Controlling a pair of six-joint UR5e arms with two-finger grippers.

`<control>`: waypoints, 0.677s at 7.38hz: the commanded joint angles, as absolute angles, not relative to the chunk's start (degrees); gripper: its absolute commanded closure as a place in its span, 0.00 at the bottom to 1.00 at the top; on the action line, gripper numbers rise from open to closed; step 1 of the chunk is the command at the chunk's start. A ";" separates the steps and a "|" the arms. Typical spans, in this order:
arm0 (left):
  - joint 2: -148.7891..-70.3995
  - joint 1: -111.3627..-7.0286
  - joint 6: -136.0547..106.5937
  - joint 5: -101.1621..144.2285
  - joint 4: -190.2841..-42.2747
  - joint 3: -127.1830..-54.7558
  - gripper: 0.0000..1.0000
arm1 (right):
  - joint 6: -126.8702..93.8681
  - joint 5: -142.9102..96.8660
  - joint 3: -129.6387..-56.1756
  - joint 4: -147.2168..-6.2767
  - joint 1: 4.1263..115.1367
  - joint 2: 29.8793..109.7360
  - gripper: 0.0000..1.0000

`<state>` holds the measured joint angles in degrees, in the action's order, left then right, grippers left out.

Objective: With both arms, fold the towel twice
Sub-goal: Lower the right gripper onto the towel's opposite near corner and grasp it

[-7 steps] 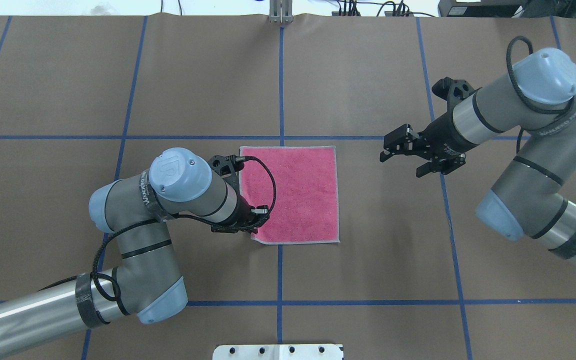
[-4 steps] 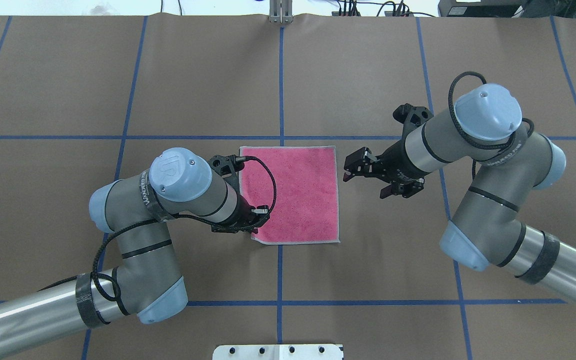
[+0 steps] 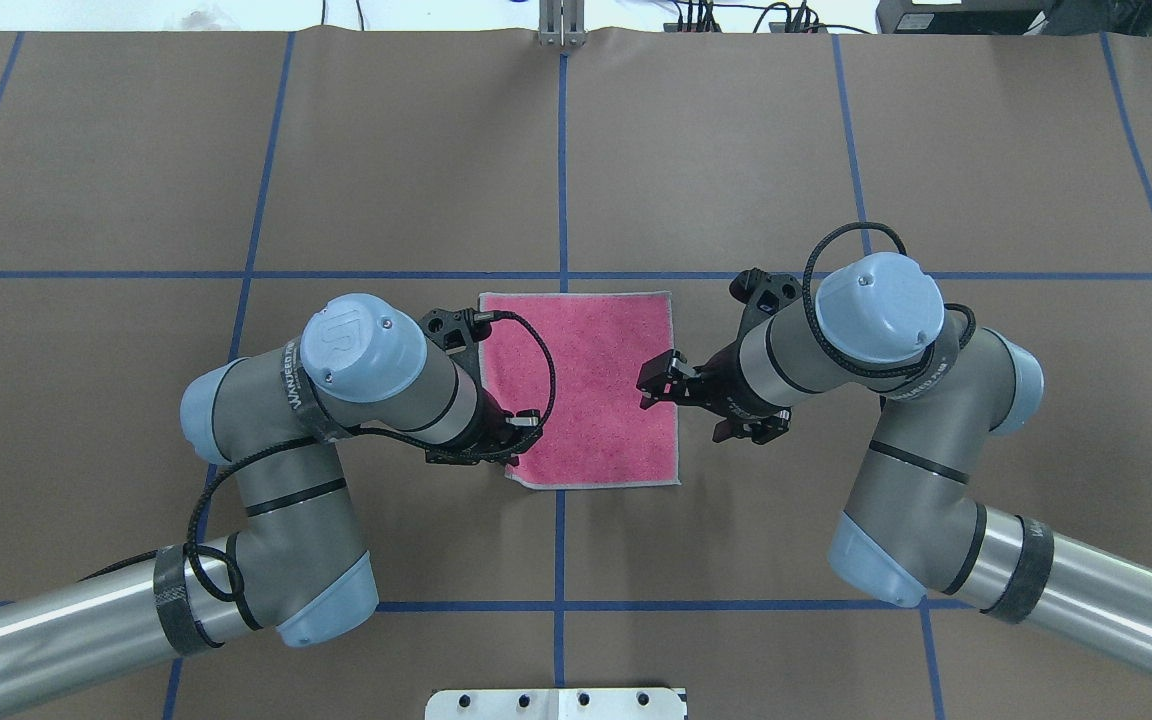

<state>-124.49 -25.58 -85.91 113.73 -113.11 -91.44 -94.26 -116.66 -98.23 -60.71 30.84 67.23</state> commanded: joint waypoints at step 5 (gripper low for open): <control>-124.63 -25.58 -85.87 113.73 -113.20 -91.41 1.00 | -94.22 -116.10 -98.09 -61.00 27.34 68.11 0.07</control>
<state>-124.62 -25.58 -85.87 113.73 -113.19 -91.41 -94.23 -116.17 -98.15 -60.88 28.10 67.78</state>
